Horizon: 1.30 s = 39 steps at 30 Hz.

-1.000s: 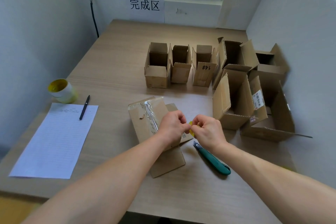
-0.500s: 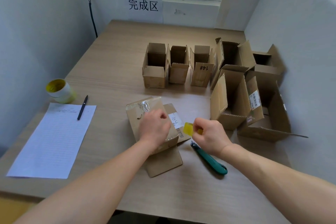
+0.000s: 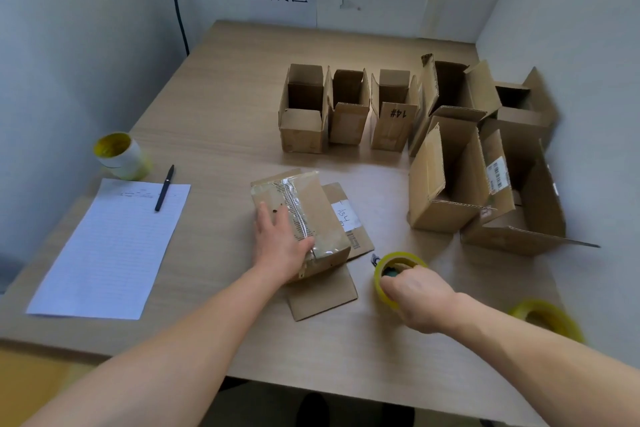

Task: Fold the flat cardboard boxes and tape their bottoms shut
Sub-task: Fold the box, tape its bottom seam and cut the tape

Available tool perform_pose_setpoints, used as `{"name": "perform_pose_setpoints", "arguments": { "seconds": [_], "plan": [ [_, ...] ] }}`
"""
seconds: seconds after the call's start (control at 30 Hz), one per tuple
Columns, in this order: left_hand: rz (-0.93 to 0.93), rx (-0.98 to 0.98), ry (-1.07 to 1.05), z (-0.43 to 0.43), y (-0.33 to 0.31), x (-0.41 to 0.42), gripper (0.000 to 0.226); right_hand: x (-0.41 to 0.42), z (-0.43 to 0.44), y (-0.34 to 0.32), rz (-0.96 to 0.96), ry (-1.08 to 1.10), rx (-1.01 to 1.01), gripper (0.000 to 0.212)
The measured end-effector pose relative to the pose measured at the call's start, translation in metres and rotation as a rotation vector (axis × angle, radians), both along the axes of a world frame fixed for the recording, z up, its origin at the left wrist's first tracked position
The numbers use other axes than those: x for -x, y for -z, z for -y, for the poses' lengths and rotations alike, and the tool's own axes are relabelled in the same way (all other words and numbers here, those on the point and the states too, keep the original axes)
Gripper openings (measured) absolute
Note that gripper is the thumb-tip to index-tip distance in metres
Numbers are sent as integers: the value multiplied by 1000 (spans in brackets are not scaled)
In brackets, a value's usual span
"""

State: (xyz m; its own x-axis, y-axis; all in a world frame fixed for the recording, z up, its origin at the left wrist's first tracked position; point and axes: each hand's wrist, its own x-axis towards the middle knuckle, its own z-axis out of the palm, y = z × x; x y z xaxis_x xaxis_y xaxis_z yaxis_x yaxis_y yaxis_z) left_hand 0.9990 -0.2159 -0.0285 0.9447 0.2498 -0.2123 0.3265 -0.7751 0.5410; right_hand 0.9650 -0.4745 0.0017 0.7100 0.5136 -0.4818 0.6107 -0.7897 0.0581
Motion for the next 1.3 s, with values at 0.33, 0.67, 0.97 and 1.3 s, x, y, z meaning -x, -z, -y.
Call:
{"name": "perform_pose_setpoints", "arguments": {
  "seconds": [0.33,0.67,0.97,1.3],
  "plan": [
    [-69,-246,508,-6,13,17,97,-44,-44,4,104,67,-279,64],
    [-119,-296,664,-16,19,15,88,-77,-29,16,-157,-143,-200,66],
    [-155,-262,715,-23,20,11,80,-87,-16,25,-338,-101,-289,64],
    [39,-220,132,-8,-11,-26,74,-106,-46,10,65,365,-595,66]
  ]
}}
